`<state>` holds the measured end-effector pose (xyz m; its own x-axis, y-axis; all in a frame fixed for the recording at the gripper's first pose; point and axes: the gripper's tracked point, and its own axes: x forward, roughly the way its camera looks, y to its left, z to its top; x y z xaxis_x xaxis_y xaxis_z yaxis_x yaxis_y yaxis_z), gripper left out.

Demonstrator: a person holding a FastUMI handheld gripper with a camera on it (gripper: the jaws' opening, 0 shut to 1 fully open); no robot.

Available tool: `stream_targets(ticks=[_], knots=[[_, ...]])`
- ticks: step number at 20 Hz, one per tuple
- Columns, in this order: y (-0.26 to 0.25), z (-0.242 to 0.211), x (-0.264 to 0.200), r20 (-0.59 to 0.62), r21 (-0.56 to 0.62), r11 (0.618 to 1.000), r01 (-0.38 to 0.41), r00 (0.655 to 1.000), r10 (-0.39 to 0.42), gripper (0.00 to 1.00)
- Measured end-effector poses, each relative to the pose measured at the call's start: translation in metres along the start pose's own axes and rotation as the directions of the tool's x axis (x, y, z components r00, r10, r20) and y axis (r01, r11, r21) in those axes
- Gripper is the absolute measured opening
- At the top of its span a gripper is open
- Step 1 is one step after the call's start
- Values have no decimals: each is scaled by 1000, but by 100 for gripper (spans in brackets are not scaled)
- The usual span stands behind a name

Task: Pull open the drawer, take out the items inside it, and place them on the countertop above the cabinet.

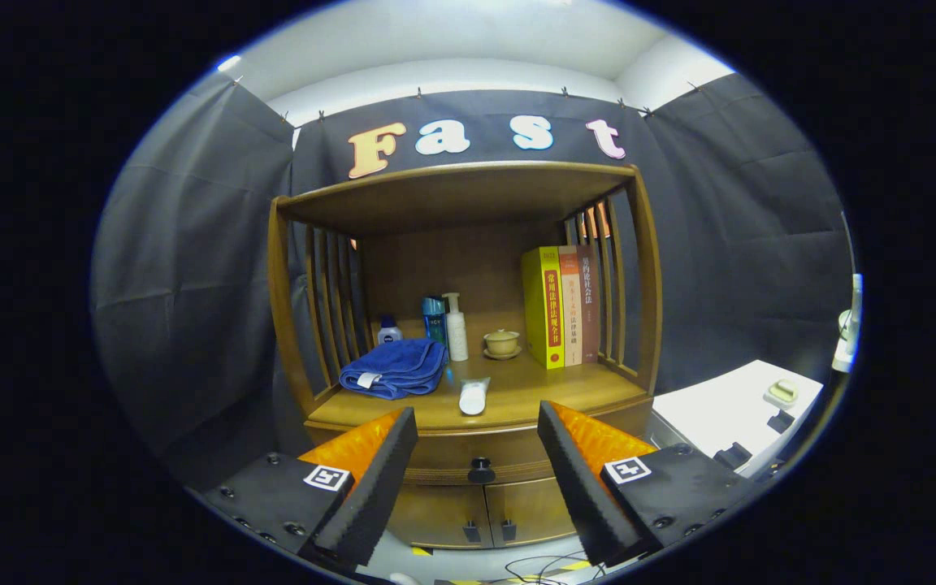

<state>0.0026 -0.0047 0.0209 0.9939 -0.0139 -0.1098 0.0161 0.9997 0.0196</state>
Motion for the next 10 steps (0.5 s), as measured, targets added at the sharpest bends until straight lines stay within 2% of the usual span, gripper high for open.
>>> stream_targets(ticks=[10], knots=[[11,2,-8,17,-8,1000,-30,999,31,98]])
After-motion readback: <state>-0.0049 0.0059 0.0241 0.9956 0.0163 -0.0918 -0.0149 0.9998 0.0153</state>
